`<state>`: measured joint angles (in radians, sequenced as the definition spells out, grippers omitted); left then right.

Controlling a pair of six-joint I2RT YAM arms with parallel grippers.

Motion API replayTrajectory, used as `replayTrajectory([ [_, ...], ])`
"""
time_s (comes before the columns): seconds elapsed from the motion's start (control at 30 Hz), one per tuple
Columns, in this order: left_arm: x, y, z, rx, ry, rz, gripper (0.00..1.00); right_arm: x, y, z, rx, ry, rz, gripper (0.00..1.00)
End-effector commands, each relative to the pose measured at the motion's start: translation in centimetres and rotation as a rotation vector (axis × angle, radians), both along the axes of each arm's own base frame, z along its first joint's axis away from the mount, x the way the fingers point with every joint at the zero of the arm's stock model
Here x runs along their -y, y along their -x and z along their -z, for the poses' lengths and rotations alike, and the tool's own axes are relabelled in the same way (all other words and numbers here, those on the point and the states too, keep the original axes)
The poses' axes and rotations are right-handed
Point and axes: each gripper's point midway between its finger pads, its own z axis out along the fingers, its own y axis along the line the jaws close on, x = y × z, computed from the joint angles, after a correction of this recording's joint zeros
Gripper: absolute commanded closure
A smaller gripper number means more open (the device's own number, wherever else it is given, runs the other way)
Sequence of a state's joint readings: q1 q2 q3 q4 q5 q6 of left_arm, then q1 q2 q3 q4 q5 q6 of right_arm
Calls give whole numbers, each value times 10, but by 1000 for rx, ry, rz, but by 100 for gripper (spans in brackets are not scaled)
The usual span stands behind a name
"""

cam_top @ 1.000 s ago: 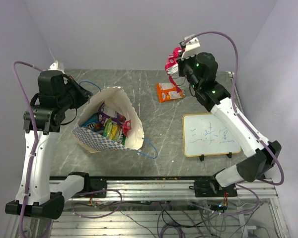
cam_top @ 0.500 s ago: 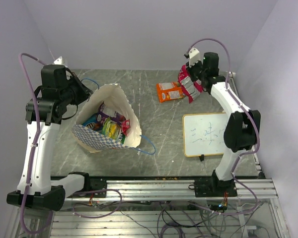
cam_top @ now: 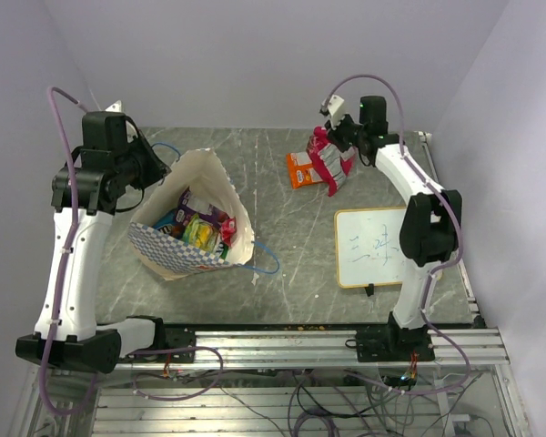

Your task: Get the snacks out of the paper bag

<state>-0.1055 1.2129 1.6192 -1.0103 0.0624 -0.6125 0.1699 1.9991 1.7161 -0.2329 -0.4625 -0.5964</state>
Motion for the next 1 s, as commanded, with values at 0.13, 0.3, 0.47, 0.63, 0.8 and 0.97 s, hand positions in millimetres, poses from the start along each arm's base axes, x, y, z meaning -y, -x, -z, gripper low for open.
replayTrajectory([
  [0.13, -5, -4, -4, -3, -43, 2, 93, -32, -45, 31, 47, 45, 21, 100],
  [0.3, -6, -6, 0, -33, -56, 4, 93, -60, -53, 63, 3, 6, 39, 92],
  [0.47, -9, -4, 1, -52, -79, -2, 93, -86, -48, 102, -131, -168, 148, 75],
  [0.63, -10, -1, 1, -56, -82, -5, 93, -84, -55, 133, -201, -236, 318, 65],
  [0.8, -9, 2, 1, -40, -72, 2, 93, -80, -54, 144, -241, -306, 352, 55],
  [0.97, -3, 5, -4, -7, -45, 26, 93, -92, -50, 108, -310, -403, 381, 48],
])
